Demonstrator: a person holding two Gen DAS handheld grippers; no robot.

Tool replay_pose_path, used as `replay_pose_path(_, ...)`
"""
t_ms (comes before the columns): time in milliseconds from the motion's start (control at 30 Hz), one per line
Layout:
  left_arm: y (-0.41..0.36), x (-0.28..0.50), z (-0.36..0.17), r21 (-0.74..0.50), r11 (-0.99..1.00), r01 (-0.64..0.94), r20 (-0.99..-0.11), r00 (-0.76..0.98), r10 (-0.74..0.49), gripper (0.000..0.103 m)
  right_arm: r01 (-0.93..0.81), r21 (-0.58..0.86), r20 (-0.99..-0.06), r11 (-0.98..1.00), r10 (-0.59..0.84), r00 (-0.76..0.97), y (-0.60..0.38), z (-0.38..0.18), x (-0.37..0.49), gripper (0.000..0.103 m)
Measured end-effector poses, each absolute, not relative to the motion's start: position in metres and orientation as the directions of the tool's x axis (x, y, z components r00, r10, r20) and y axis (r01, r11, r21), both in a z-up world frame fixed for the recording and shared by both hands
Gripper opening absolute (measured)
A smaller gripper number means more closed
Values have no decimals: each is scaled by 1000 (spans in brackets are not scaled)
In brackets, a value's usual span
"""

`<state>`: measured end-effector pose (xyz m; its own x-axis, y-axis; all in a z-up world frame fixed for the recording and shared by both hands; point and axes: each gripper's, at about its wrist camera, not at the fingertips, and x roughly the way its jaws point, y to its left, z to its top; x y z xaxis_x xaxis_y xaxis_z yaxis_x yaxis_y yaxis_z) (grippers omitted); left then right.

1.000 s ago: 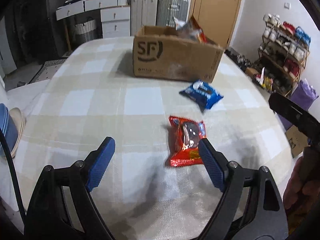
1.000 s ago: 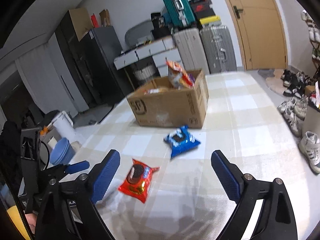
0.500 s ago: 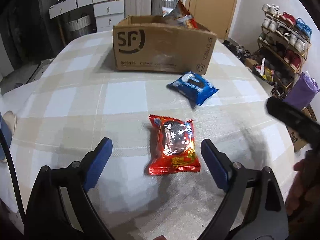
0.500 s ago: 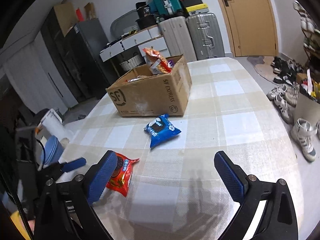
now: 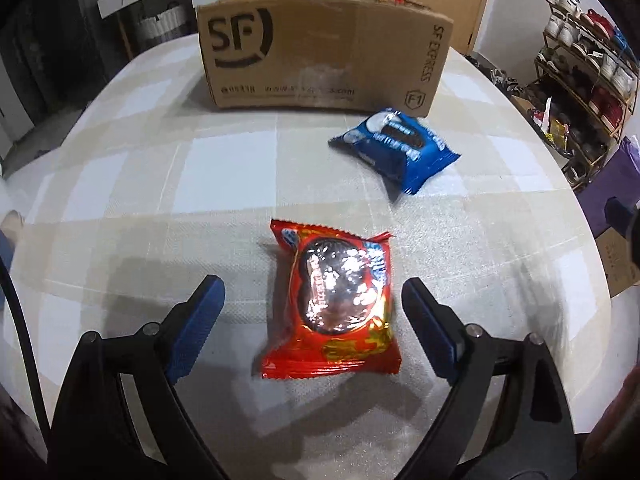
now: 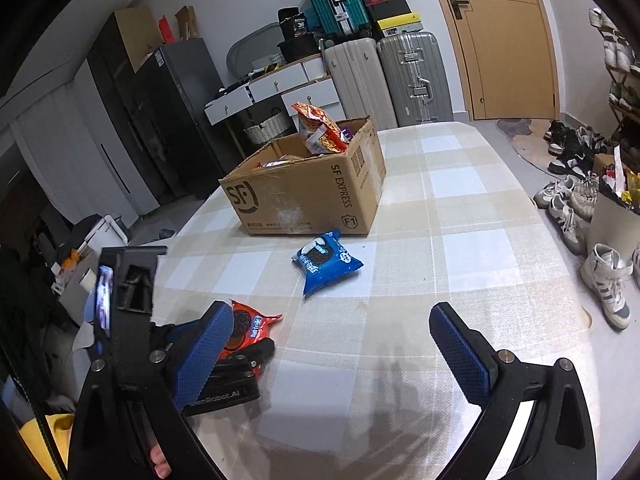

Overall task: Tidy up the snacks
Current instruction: 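Withdraw both tools from the box toward the two Oreo packs, then grasp the red Oreo pack with the left tool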

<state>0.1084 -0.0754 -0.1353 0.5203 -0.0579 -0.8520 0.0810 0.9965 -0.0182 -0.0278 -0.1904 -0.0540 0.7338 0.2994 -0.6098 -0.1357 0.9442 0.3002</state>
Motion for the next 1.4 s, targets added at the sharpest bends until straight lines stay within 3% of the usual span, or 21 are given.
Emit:
replay_pose_path(300, -60, 112, -139, -72, 996, 56, -855, 510, -91, 85, -140, 292, -624, 946, 299, 722, -186, -56, -28, 100)
replay_pose_path(433, -57, 111, -138, -61, 996, 59, -851, 518, -82, 70, -139, 293, -628, 946, 300, 718, -185, -58, -26, 100)
replay_pose_path(533, -63, 109, -136, -26, 995, 93, -852, 519, -71, 44, -136, 314, -633, 940, 314, 708, -187, -61, -25, 100)
replay_pose_path(600, -64, 106, -134, -35, 993, 115, -851, 517, -90, 41, -124, 320, -641, 939, 311, 702, -189, -64, -23, 100)
replay_pose_path(967, -41, 91, -110, -43, 988, 147, -819, 561, -119, 41, -131, 324, -672, 937, 325, 666, -182, -76, -12, 100)
replay_pose_path(1400, 41, 112, -83, -143, 986, 90, -799, 578, -169, 41, -198, 101, -762, 975, 204, 615, -145, -92, 79, 100)
